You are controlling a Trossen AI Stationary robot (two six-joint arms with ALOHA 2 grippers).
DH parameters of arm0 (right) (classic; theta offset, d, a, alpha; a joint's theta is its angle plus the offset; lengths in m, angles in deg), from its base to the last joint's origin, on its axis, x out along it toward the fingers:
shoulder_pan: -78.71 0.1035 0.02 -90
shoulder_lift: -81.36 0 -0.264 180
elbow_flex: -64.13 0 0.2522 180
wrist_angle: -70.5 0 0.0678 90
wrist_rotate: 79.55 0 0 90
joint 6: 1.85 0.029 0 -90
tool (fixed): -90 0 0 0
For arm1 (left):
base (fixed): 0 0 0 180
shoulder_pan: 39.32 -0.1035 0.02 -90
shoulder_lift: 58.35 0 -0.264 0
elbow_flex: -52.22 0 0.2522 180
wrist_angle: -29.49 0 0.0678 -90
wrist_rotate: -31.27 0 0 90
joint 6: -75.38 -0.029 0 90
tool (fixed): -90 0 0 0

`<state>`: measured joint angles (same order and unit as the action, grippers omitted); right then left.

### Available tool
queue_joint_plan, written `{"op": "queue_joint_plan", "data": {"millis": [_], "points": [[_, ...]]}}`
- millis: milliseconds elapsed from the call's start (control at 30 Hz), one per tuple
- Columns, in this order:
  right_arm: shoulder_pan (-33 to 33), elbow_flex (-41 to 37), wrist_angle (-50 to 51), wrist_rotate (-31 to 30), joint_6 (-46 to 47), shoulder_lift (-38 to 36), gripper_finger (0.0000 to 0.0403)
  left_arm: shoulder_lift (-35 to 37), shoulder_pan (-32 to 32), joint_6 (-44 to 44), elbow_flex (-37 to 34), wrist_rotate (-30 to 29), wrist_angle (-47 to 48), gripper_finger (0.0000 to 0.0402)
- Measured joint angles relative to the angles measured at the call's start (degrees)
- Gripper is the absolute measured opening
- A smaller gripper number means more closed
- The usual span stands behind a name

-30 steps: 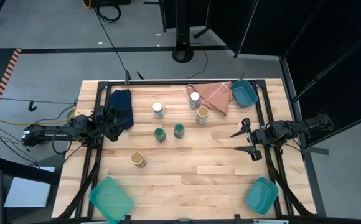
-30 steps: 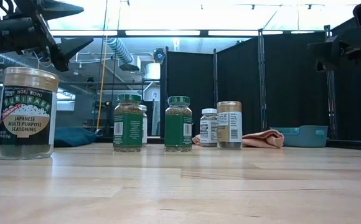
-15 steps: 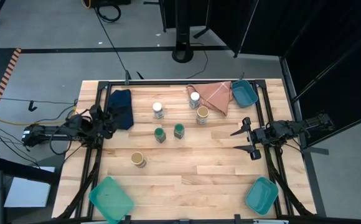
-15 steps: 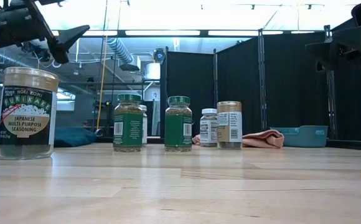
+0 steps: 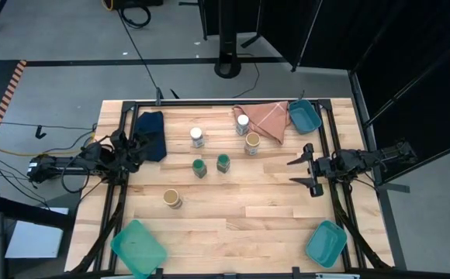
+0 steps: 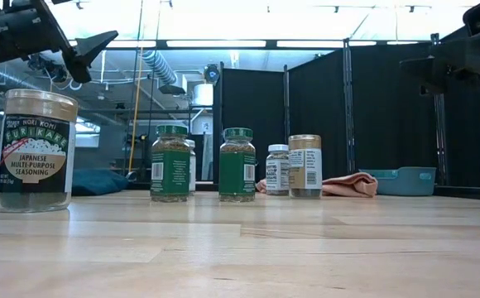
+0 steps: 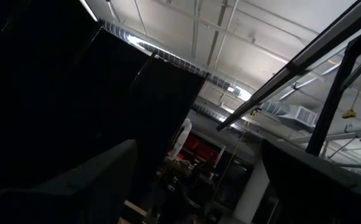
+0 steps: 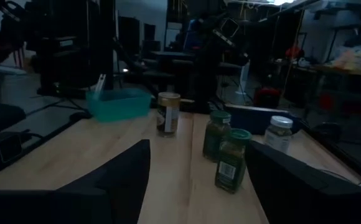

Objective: Sort spices by type
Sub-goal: Put the bottom brown seasoning bottle into the green transparent bin

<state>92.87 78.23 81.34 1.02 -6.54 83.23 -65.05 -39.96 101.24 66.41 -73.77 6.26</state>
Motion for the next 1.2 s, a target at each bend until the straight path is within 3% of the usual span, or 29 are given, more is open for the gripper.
{"op": "queue_joint_plan", "data": {"millis": [1200], "points": [[0.0, 0.0, -0.39, -0.12, 0.0, -0.01, 0.0268, 0.0, 0.0, 3.2, 0.0, 0.02, 0.68, 0.0351]]}}
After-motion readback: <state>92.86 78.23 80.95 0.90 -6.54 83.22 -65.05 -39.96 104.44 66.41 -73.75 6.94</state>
